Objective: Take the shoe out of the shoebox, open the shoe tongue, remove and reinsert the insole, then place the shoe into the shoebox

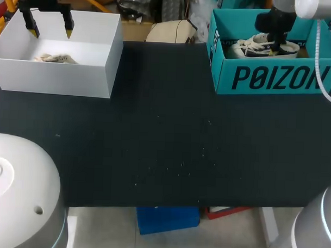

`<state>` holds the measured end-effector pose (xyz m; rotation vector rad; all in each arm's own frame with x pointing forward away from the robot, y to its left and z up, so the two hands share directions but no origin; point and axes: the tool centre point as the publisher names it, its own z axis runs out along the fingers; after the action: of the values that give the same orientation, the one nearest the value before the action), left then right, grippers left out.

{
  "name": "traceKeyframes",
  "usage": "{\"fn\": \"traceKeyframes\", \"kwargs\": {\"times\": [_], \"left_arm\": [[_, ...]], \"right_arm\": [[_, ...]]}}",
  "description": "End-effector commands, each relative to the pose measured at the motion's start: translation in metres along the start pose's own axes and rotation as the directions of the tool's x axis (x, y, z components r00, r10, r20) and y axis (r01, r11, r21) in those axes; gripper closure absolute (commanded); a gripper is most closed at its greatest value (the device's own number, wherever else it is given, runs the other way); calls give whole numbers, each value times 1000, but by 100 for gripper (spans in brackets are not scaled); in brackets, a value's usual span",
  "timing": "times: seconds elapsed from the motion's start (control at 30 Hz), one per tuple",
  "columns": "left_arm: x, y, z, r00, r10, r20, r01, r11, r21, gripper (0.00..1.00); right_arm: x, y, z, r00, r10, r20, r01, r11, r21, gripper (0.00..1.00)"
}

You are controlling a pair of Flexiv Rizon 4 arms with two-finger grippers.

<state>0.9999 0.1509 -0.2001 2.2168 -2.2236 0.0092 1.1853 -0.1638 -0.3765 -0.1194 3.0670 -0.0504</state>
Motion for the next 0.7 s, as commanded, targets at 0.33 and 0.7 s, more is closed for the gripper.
{"fn": "traceKeyframes", "kwargs": {"times": [0.33, 0.7], "left_arm": [[0, 0, 0, 1000, -1, 2, 1, 1000, -2, 0], [0, 0, 0, 1000, -1, 2, 1, 1000, -2, 0]], "right_arm": [[-13, 6, 30, 1000, -17, -25, 18, 1000, 17, 67], [-4, 7, 4, 1000, 14, 2, -14, 998, 59, 100]]}}
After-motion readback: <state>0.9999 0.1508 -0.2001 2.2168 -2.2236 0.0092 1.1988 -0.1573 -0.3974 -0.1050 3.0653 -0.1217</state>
